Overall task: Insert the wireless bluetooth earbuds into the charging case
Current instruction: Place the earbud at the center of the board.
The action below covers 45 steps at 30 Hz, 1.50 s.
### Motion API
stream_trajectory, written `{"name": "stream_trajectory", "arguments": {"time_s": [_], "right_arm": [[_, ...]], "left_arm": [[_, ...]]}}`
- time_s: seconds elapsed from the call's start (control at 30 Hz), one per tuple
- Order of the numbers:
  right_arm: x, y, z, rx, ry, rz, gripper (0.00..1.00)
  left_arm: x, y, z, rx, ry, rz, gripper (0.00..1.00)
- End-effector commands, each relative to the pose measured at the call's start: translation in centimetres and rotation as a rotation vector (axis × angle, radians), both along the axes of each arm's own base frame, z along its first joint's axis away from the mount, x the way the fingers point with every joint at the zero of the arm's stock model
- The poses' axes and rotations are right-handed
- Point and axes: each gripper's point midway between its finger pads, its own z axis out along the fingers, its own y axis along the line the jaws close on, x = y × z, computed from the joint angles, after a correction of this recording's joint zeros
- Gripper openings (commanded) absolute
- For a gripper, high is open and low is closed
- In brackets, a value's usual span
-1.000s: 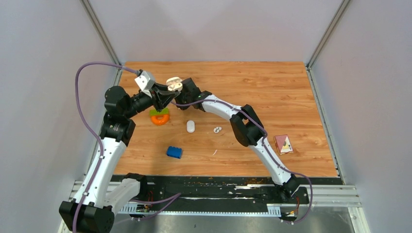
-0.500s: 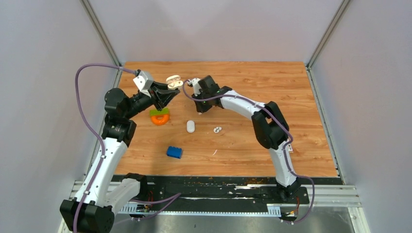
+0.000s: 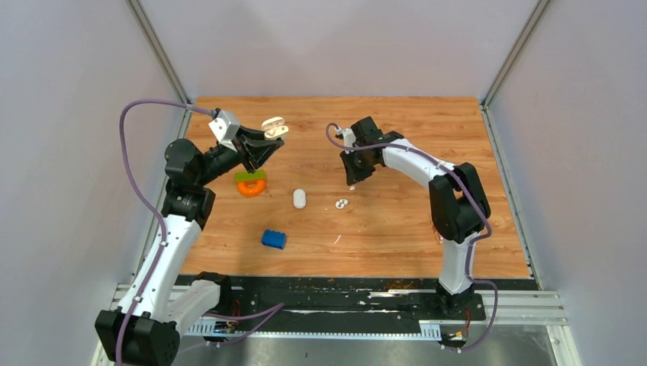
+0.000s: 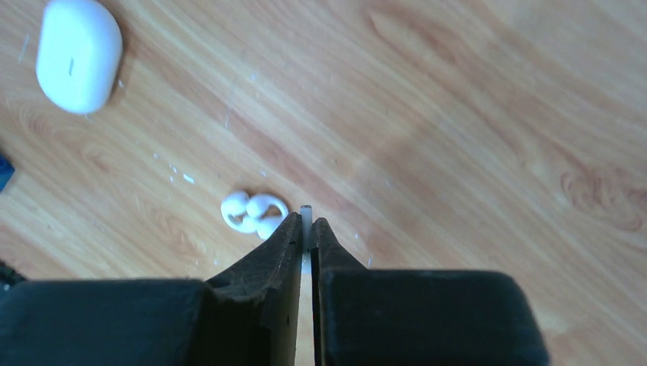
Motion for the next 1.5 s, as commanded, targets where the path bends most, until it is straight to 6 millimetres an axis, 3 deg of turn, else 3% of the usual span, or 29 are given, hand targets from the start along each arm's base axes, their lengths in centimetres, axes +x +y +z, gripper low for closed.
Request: {"name": "stream_trajectory", "arguments": {"time_s": [0.0,0.17,0.5,0.63,0.8,1.0,1.23,1.47], "right_arm": [[-2.3,-1.1,0.6,0.036,0.152,0.048,0.00],[-2.5,-2.6,-0.7,0.028,0.199,0.102,0.02],[0.5,-5.1,-3.0,0.012,0.147,0.106,0.17],[1.2,-5.4,-1.9,0.057,0.110,0.136,0.30],[1.1,-6.2,1.9,0.147,0.036,0.200,0.34],[-3.7,-7.6,3.7,0.148,-0.179,0.562,0.36],[-3.8,-8.2,3.3,0.030,-0.629,0.899,0.39],[-2.1,-6.6,1.2,0.074,-0.597,0.971,0.42]], "left_arm": [[-0.2,0.1,1.0,-0.002,-0.033,-0.005,0.08],[0.0,0.1,0.7,-0.001,-0.017,-0.002,0.09],[0.5,-0.1,0.6,-0.006,-0.004,-0.008,0.09],[0.7,-0.2,0.4,-0.011,0.006,-0.012,0.09],[0.9,-0.2,0.4,-0.013,0.011,-0.013,0.09],[1.1,-0.2,0.4,0.005,0.002,-0.013,0.09],[1.4,-0.2,0.2,0.025,0.010,-0.009,0.09],[1.9,-0.2,0.2,0.041,0.016,-0.007,0.09]]}}
